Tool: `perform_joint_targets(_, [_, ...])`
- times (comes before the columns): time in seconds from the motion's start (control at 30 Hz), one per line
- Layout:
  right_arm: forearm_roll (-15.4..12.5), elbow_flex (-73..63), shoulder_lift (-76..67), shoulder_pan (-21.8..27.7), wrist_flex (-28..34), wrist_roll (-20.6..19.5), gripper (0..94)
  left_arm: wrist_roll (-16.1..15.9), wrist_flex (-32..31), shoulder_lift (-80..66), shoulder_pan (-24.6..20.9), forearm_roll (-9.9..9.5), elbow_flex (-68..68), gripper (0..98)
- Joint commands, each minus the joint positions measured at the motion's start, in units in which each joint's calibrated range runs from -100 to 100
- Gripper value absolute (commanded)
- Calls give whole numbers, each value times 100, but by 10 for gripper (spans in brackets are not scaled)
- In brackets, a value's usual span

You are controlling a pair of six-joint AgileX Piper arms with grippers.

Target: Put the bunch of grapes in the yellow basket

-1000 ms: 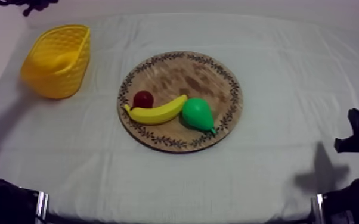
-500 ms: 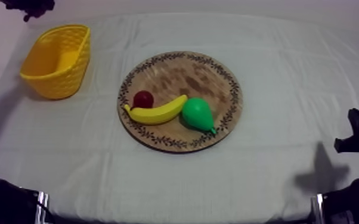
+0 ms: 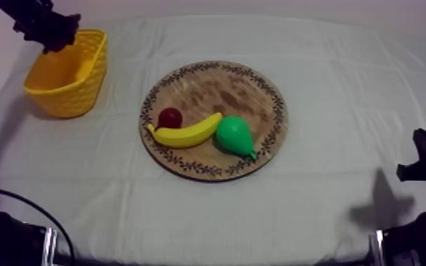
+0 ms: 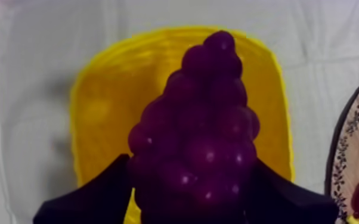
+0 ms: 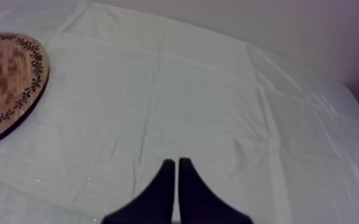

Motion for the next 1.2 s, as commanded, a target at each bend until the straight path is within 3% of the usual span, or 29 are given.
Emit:
perform_joint_targets(0.0, [0,4,-2,2,0,0,2,18,-95,72,-3,-1,104,551])
perform_joint_targets(0.53, [0,4,-2,2,0,0,2,26,-864,343,-119,17,1229,544])
perform_joint_targets(0.6, [0,4,-2,2,0,0,2,20,-885,329,-103,22,1249,573])
perform_joint_targets(0.73, [0,4,-2,2,0,0,2,19,-895,265,-34,13,1261,737])
perform_joint_targets(0.83, [0,4,-2,2,0,0,2,20,-897,199,19,7,1243,788])
perform_joint_targets(1.0, [0,4,-2,2,0,0,2,35,-905,55,85,5,1231,803])
perform_joint_targets(1.17, [0,4,-2,2,0,0,2,75,-1056,-246,125,0,1425,750])
